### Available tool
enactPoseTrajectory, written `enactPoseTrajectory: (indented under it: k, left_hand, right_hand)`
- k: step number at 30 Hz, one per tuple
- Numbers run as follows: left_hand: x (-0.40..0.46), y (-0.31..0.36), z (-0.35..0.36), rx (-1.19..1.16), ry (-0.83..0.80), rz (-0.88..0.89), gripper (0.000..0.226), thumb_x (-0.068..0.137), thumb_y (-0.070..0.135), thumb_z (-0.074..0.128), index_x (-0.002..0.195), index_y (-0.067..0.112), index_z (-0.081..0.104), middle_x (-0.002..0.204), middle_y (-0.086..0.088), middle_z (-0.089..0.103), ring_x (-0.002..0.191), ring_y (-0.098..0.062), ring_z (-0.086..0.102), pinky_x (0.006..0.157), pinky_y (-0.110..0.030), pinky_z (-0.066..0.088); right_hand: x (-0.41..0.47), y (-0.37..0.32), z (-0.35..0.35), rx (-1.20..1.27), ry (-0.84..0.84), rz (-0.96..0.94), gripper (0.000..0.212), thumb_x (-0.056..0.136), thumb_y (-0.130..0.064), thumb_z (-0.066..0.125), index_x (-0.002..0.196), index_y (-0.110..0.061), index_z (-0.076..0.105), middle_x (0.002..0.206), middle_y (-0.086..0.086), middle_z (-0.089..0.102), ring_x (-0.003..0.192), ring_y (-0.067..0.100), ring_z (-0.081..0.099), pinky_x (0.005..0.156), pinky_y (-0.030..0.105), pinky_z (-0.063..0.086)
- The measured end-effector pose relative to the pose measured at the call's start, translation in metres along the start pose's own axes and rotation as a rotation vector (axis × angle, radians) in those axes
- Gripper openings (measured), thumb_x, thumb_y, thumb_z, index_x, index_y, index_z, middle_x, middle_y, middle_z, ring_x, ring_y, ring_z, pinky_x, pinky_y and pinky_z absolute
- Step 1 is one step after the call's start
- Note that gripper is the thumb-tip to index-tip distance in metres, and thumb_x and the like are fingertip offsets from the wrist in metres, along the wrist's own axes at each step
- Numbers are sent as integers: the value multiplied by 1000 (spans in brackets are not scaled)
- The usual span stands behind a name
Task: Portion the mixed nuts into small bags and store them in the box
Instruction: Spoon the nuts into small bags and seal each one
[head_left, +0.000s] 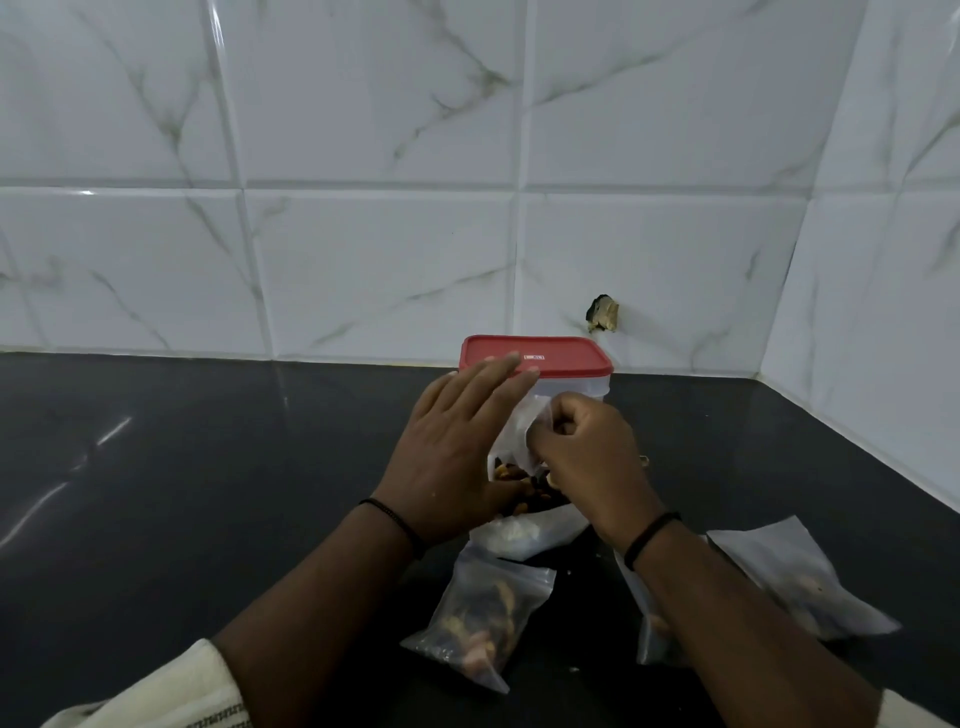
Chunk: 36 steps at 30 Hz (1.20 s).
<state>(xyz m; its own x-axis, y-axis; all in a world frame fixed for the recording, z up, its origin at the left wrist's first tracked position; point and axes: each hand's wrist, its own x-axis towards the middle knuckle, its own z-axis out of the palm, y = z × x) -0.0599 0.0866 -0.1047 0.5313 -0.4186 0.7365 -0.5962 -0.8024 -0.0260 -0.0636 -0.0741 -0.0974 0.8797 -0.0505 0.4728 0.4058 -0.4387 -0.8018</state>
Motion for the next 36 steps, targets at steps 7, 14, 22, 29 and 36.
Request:
enactPoseTrajectory:
  k: [7, 14, 22, 29, 36]
  left_hand:
    - [-1, -13, 6, -74, -32, -98, 73, 73, 28, 64, 141, 23, 39, 128, 3, 52, 118, -16, 47, 105, -33, 33]
    - [-2, -18, 12, -71, -29, -150, 63, 79, 44, 45, 138, 21, 43, 118, 5, 48, 107, -16, 46, 90, -30, 32]
    - [-1, -14, 7, -222, -15, -144, 59, 80, 52, 52, 134, 28, 45, 116, 21, 43, 107, -5, 44, 91, -29, 36]
    - [-3, -20, 3, -373, -103, -149, 55, 70, 61, 70, 119, 43, 52, 106, 19, 56, 101, -5, 52, 85, -36, 48]
    - [4, -24, -5, -820, 92, -828, 48, 87, 59, 53, 89, 12, 60, 77, 0, 62, 67, -14, 59, 60, -32, 51]
  right_hand:
    - [-1, 5, 1, -158, 60, -141, 17, 85, -33, 75, 92, -22, 64, 74, -10, 64, 67, 4, 63, 60, 20, 53]
    - [-2, -1, 4, -170, 199, -448, 39, 94, -52, 50, 77, -20, 62, 67, -11, 57, 62, 5, 53, 57, 12, 39]
    - [1, -1, 4, 53, -102, -388, 34, 94, -36, 62, 74, -9, 67, 63, 0, 60, 60, 12, 55, 58, 30, 50]
    - [-1, -4, -3, 165, -270, -235, 24, 100, -34, 55, 101, -18, 73, 92, 3, 75, 78, 11, 74, 75, 34, 61]
    - [3, -5, -7, 187, -154, -235, 54, 89, -55, 53, 92, -3, 67, 84, 17, 66, 82, 31, 67, 73, 56, 56]
